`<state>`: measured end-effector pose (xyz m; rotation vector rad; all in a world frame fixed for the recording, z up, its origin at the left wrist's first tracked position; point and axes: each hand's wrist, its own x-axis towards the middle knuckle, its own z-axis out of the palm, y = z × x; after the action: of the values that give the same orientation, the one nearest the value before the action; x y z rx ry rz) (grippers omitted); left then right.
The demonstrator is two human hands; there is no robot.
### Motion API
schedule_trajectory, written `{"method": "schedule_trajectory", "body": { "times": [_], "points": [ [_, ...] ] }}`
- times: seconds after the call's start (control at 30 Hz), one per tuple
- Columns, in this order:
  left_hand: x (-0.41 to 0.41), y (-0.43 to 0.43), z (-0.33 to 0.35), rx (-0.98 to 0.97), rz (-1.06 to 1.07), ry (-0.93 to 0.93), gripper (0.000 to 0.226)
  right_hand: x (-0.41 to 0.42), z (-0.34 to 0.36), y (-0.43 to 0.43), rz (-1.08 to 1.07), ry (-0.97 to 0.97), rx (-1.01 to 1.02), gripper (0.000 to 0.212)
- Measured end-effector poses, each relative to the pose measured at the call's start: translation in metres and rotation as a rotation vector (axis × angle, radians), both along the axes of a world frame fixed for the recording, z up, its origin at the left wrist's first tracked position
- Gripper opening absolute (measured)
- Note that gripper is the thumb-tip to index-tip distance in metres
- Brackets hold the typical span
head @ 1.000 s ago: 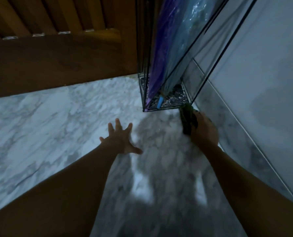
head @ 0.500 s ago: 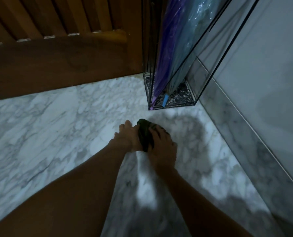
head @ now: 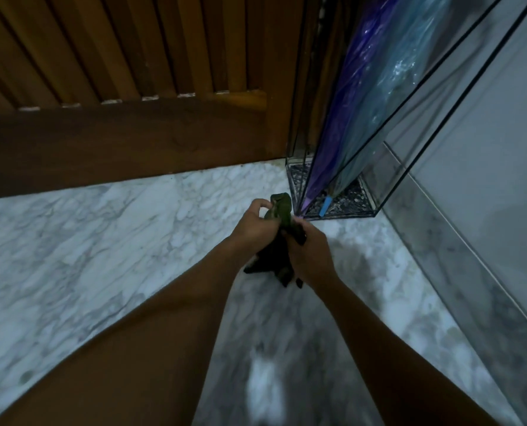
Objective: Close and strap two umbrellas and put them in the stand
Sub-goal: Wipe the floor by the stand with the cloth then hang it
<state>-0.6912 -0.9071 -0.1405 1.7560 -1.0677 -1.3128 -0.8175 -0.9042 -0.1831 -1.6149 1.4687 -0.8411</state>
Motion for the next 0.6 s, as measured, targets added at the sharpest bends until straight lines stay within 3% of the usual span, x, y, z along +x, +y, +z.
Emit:
{"method": "schedule_trajectory", "body": {
  "times": [0.07,0.3,0.43,0.53,0.6],
  "points": [
    [0.005,-0.010,0.016,-0.035,0.083,0.099,0.019,0.001,0.025,-0.017,0.019,-0.079,-0.005,0.025],
    [0.045,-0.034,0.139,-0.141,0.251,0.108,0.014,0.010,0.181,-0.062,0.213,-0.232,0.180,0.025],
    [0.065,-0.023,0.265,-0.128,0.310,0.145,0.019,0.027,0.304,-0.066,0.266,-0.319,0.224,0.010],
    [0.078,-0.005,0.385,-0.093,0.326,0.198,0.025,0.044,0.421,-0.061,0.353,-0.272,0.167,0.023],
    [0.090,0.010,0.470,-0.135,0.306,0.153,0.031,0.055,0.507,-0.059,0.435,-0.259,0.171,0.019]
  ]
}}
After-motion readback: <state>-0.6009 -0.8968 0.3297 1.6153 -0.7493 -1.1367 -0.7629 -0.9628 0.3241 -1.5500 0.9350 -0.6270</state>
